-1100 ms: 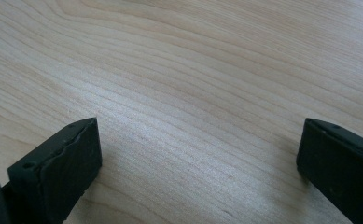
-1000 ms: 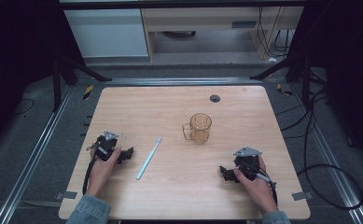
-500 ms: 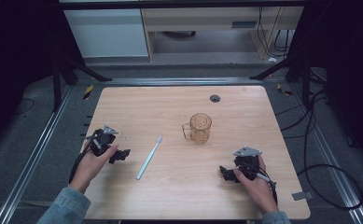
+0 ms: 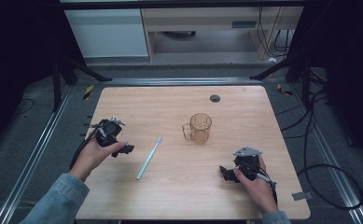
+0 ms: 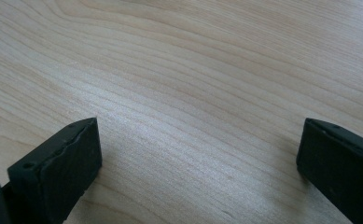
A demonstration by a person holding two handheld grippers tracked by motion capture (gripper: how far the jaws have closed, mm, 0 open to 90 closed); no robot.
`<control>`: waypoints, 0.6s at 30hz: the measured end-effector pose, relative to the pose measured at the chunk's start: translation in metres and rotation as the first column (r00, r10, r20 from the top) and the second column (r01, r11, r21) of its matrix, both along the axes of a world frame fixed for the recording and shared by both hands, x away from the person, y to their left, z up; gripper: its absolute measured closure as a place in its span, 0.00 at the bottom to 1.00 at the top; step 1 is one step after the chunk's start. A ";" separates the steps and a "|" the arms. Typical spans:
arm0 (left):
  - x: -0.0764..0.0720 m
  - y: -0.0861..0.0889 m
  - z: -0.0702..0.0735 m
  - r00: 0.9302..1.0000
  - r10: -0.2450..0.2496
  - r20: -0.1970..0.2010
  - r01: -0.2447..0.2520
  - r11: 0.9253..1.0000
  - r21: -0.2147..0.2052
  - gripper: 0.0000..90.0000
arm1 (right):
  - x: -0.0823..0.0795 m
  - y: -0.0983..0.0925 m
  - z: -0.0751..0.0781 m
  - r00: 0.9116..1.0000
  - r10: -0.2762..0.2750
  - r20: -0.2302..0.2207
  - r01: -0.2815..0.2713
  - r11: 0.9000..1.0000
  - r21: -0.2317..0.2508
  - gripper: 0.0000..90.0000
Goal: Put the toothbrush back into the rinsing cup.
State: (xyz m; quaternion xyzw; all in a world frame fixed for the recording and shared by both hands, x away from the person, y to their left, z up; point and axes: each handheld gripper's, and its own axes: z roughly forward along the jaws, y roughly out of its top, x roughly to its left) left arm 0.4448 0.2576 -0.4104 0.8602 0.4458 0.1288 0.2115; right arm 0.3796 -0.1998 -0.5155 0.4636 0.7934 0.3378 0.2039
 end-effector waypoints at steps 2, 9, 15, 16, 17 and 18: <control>0.005 -0.005 -0.001 1.000 -0.018 -0.010 0.019 1.000 0.015 0.12 | 0.000 0.000 0.000 1.000 0.000 0.000 0.000 1.000 0.001 0.00; 0.018 -0.014 0.004 1.000 -0.006 -0.021 0.007 0.998 0.058 0.12 | 0.000 0.000 0.000 1.000 0.001 0.000 -0.001 1.000 0.001 0.00; 0.022 -0.024 0.010 0.999 -0.001 -0.042 0.004 0.997 0.074 0.14 | 0.000 0.000 0.000 1.000 0.000 0.000 0.000 1.000 0.001 0.00; 0.022 -0.031 0.014 0.999 -0.001 -0.053 0.004 0.999 0.051 0.14 | 0.000 0.000 0.000 1.000 0.000 0.000 0.000 1.000 0.001 0.00; 0.022 -0.031 0.014 0.999 -0.001 -0.053 0.004 0.999 0.051 0.14 | 0.000 0.000 0.000 1.000 0.000 0.000 0.000 1.000 0.001 0.00; 0.022 -0.041 0.018 0.998 -0.012 -0.055 0.015 0.999 0.047 0.14 | 0.000 0.000 0.000 1.000 0.000 0.000 0.000 1.000 0.002 0.00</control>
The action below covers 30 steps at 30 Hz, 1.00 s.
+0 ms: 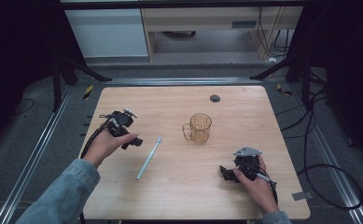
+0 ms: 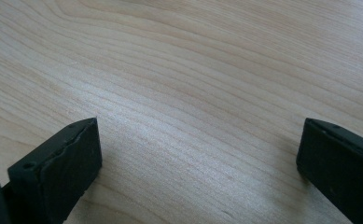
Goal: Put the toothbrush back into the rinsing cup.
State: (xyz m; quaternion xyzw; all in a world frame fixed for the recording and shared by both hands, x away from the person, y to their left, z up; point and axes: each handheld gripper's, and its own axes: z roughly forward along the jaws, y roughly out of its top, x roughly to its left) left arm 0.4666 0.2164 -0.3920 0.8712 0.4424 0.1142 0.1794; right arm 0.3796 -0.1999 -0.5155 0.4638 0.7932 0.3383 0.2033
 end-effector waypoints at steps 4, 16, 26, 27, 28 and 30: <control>-0.001 -0.016 0.010 1.000 -0.016 0.005 0.016 1.000 0.012 0.15 | 0.000 0.000 0.000 1.000 -0.001 0.001 0.001 1.000 0.000 0.00; 0.007 -0.056 0.010 0.998 -0.064 -0.025 0.065 0.997 0.052 0.17 | 0.003 0.001 0.000 1.000 -0.010 -0.003 0.010 1.000 0.005 0.00; 0.011 -0.050 -0.004 0.997 0.004 -0.080 -0.001 1.000 0.028 0.23 | 0.003 0.001 0.000 1.000 -0.015 -0.006 0.015 1.000 0.007 0.00; 0.013 -0.050 -0.005 0.996 0.003 -0.086 -0.001 1.000 0.029 0.24 | 0.003 0.001 0.000 1.000 -0.016 -0.006 0.016 1.000 0.007 0.00; 0.014 -0.052 -0.006 0.996 0.002 -0.093 0.001 1.000 0.029 0.26 | 0.003 0.001 0.000 1.000 -0.015 -0.004 0.015 1.000 0.006 0.00; 0.016 -0.054 -0.008 0.994 -0.001 -0.107 0.004 1.000 0.023 0.30 | 0.003 0.001 0.000 1.000 -0.014 -0.003 0.014 1.000 0.005 0.00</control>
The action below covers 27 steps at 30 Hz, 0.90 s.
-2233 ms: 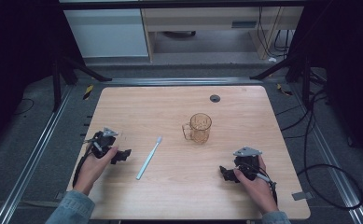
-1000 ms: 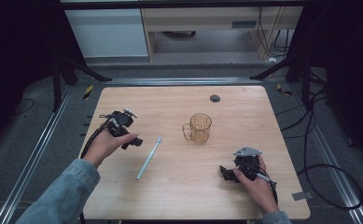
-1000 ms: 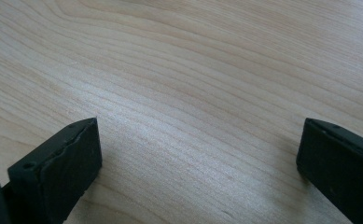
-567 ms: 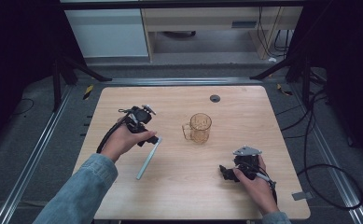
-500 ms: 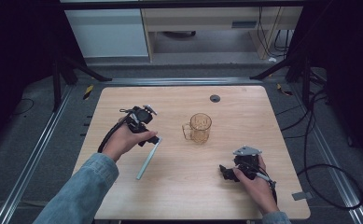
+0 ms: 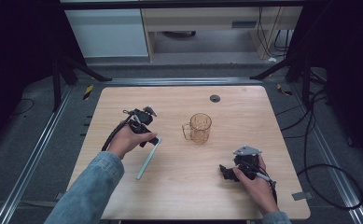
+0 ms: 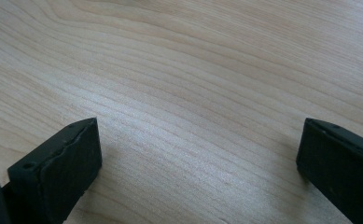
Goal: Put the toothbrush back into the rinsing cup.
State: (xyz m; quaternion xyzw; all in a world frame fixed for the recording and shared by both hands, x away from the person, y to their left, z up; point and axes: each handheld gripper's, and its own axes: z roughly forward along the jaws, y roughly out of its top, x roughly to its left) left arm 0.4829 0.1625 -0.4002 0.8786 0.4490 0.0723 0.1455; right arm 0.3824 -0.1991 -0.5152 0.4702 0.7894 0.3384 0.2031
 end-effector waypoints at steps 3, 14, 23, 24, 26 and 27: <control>0.002 -0.002 -0.003 1.000 -0.002 -0.016 0.002 1.000 0.000 0.37 | 0.000 0.000 0.000 1.000 -0.001 -0.001 0.001 1.000 0.001 0.00; 0.001 -0.009 -0.022 0.995 0.035 -0.095 -0.034 0.999 0.017 0.52 | 0.000 0.000 0.000 1.000 -0.001 -0.001 0.001 1.000 0.000 0.00; -0.001 -0.008 -0.039 0.991 0.054 -0.122 -0.050 0.998 0.028 0.55 | 0.000 0.000 0.000 1.000 -0.001 0.000 0.001 1.000 0.000 0.00; -0.001 -0.008 -0.041 0.990 0.055 -0.127 -0.051 0.998 0.034 0.56 | 0.000 0.000 0.000 1.000 -0.001 0.000 0.001 1.000 0.001 0.00; -0.002 -0.008 -0.043 0.990 0.056 -0.132 -0.051 0.998 0.039 0.57 | 0.000 0.000 0.000 1.000 -0.004 -0.004 0.004 1.000 0.004 0.00; -0.002 -0.008 -0.047 0.988 0.056 -0.146 -0.051 0.998 0.040 0.57 | 0.000 0.000 0.000 1.000 -0.004 -0.004 0.004 1.000 0.004 0.00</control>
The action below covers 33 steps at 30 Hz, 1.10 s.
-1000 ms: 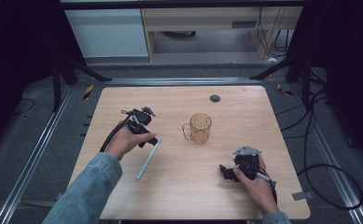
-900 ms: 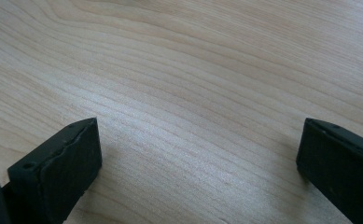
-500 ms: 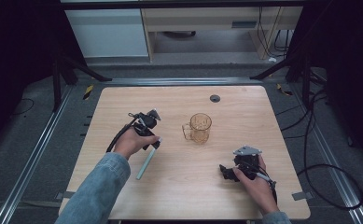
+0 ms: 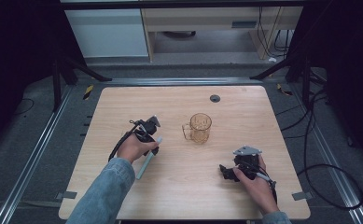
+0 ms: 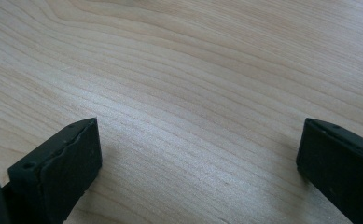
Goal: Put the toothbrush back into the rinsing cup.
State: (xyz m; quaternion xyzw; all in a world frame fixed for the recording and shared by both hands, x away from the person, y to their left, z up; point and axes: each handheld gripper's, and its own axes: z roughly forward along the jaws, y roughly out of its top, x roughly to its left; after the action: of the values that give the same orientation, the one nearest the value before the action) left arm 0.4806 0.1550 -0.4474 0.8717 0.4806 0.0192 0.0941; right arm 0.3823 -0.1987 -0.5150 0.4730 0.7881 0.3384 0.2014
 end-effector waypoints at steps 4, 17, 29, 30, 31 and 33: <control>-0.001 -0.002 -0.004 1.000 -0.003 -0.013 0.003 1.000 -0.005 0.60 | 0.000 0.000 0.000 1.000 0.000 0.002 0.000 1.000 -0.001 0.00; 0.003 0.003 -0.006 0.999 0.020 -0.035 -0.020 1.000 -0.010 0.75 | 0.000 0.000 0.000 1.000 0.001 0.002 -0.001 1.000 -0.001 0.00; 0.005 -0.003 -0.010 0.999 0.017 -0.046 -0.016 1.000 0.025 0.74 | 0.000 0.000 0.000 1.000 0.001 0.000 -0.001 1.000 0.000 0.00; 0.005 -0.004 -0.010 0.999 0.015 -0.049 -0.013 0.999 0.029 0.74 | 0.000 0.000 0.000 1.000 0.001 0.000 -0.001 1.000 0.000 0.00; 0.005 -0.004 -0.010 0.999 0.014 -0.052 -0.012 0.999 0.034 0.74 | 0.000 0.000 0.000 1.000 0.001 0.000 -0.001 1.000 0.000 0.00; 0.006 -0.006 -0.010 0.999 0.008 -0.054 -0.005 0.999 0.043 0.74 | 0.000 0.000 0.000 1.000 0.001 0.000 -0.001 1.000 0.000 0.00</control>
State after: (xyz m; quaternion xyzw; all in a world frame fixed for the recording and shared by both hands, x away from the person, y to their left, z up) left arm 0.4865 0.1493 -0.4572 0.8721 0.4852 0.0060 0.0623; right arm 0.3823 -0.1988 -0.5150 0.4725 0.7884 0.3387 0.2012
